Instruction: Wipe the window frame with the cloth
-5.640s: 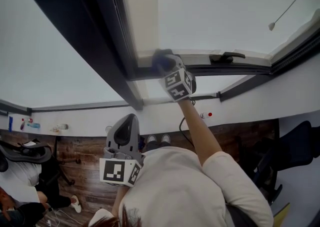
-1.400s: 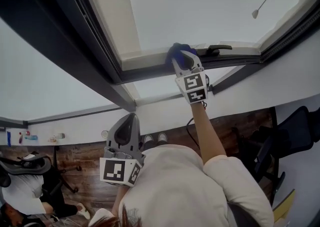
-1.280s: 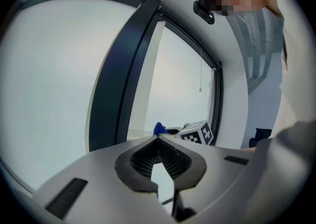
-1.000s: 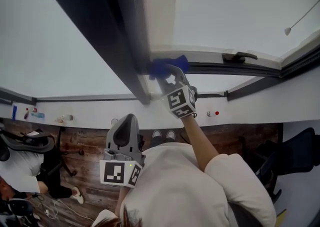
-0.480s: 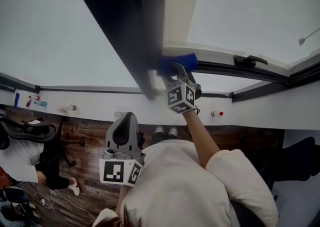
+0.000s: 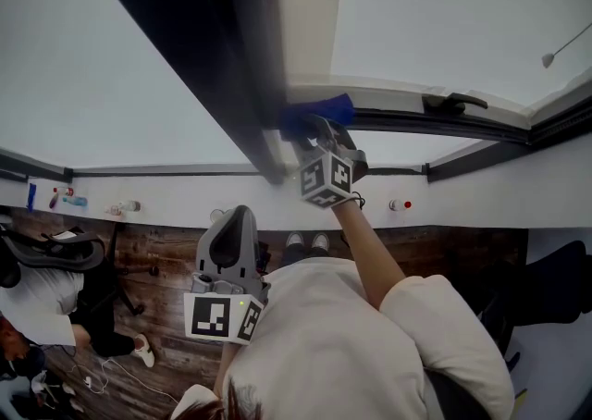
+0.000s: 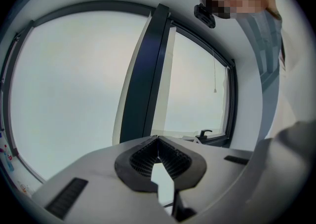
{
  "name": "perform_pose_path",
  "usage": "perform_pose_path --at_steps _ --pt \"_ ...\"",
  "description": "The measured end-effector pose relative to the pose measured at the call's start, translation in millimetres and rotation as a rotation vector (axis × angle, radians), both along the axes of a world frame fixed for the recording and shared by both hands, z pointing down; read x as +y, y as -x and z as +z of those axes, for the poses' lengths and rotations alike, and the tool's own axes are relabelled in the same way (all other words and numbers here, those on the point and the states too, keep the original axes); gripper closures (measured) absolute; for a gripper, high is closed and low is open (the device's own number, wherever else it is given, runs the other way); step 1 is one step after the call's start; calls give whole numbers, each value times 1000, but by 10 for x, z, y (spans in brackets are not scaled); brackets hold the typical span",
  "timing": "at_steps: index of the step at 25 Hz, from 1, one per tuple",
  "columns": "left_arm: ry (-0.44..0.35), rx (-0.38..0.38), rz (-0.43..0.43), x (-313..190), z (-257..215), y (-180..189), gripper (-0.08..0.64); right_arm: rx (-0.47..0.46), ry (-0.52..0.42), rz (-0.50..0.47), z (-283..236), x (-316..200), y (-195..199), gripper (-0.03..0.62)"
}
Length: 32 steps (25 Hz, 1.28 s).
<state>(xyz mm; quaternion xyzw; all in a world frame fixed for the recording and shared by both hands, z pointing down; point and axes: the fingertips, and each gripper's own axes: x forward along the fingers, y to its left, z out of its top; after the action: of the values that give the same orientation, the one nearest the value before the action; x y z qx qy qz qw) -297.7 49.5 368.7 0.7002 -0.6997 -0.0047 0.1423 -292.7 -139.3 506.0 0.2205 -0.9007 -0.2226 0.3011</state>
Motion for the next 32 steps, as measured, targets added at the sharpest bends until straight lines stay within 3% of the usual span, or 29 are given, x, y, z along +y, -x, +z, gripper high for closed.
perform_pose_path --at_steps 32 --pt "-9 8 52 -16 -9 -306 551 -22 19 115 -11 -205 -552 505"
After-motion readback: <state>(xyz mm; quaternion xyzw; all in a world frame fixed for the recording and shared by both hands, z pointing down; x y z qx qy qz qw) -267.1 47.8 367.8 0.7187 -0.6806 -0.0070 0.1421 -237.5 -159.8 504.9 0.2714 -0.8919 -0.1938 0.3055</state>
